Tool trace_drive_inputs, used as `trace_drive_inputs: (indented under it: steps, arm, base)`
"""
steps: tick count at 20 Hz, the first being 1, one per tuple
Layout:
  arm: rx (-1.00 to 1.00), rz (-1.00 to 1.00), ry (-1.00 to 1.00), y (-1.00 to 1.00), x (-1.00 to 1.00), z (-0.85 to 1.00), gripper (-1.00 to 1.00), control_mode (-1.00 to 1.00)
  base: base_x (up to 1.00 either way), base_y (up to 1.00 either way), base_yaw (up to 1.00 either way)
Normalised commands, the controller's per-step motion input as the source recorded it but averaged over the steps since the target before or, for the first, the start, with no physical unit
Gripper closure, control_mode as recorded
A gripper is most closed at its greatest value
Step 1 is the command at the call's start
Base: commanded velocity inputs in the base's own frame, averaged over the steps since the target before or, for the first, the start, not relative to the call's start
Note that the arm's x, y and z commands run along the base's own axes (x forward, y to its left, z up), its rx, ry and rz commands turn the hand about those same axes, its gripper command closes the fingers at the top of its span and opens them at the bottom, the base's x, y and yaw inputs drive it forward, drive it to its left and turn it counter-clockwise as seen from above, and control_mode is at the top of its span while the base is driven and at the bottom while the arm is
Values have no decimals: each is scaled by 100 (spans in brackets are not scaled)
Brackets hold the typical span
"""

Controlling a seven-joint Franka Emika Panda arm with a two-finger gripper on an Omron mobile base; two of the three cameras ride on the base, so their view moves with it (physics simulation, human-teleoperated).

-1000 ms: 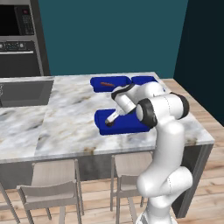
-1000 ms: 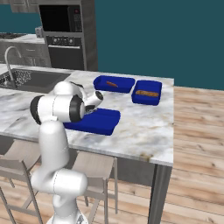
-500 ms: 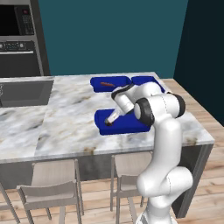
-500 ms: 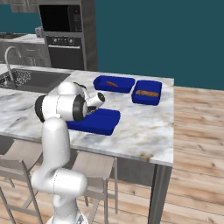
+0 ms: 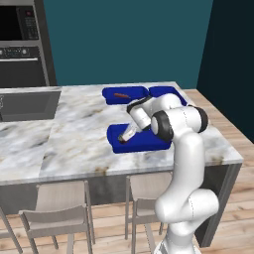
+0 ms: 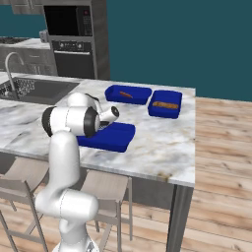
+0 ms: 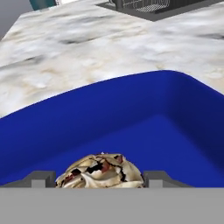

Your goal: Take the cupcakes from the fridge and place them on the empty tray on the dining counter.

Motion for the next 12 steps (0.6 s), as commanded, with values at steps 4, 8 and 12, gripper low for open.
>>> trace_drive_inputs:
  steps: [4,8,12]
  arm:
    - [0,2,-4,9,8,-18,-100,-100]
    - [0,0,-1,0,-2,-2,-100,-100]
    - [0,0,0,0,-11,0,-100,-100]
  base:
    - [0,0,0]
    - [0,0,0]
    - [0,0,0]
